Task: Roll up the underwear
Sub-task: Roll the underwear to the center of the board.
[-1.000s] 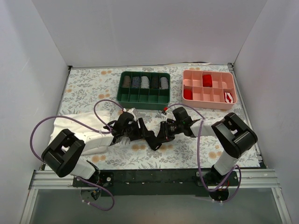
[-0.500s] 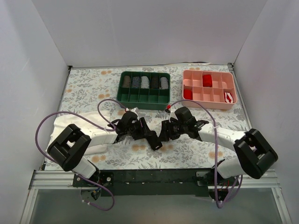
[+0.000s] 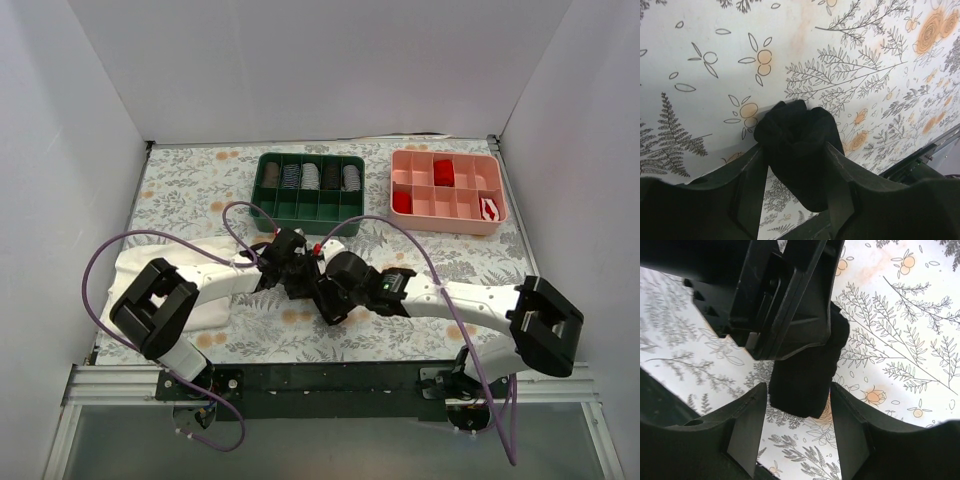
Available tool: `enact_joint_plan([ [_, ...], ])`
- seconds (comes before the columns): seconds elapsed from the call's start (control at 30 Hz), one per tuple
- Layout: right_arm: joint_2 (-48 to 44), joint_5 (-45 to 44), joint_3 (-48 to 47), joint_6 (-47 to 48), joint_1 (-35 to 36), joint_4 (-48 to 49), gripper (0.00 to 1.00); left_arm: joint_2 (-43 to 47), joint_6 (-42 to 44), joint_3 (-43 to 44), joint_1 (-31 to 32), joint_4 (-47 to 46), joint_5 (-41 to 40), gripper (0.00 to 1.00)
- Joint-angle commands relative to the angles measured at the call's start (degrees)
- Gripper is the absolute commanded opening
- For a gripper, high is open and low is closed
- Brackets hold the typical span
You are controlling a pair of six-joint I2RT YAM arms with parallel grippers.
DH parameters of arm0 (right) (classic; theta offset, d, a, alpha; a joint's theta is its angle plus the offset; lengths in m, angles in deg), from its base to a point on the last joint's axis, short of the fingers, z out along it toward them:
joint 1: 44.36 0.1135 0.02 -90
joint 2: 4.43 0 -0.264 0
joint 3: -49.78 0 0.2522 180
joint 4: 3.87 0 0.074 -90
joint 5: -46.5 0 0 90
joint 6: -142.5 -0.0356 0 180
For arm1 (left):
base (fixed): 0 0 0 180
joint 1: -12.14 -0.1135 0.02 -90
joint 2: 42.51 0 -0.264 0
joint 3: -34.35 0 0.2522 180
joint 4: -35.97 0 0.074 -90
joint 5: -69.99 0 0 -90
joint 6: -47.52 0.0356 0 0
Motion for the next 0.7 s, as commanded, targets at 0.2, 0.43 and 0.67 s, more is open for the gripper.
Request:
enact_joint_plan([
  [0.2,6.05,-14.85,-3.67,0.01,6.25,-2.28,0.62,-2.57,0.84,0.79,0.63,12.11,-1.85,0.43],
  [0.43,6.05,-17.04,-2.88,-0.78,9.24,0.18,0.62,-3.28,0.83,1.58,0.63,12.19,-2.11,0.43],
  [0.67,7.02,-18.28,-3.14,-1.84,10.65,0.01,0.62,-3.81,0.83,1.93,0.54,12.37,-2.11,0.43],
])
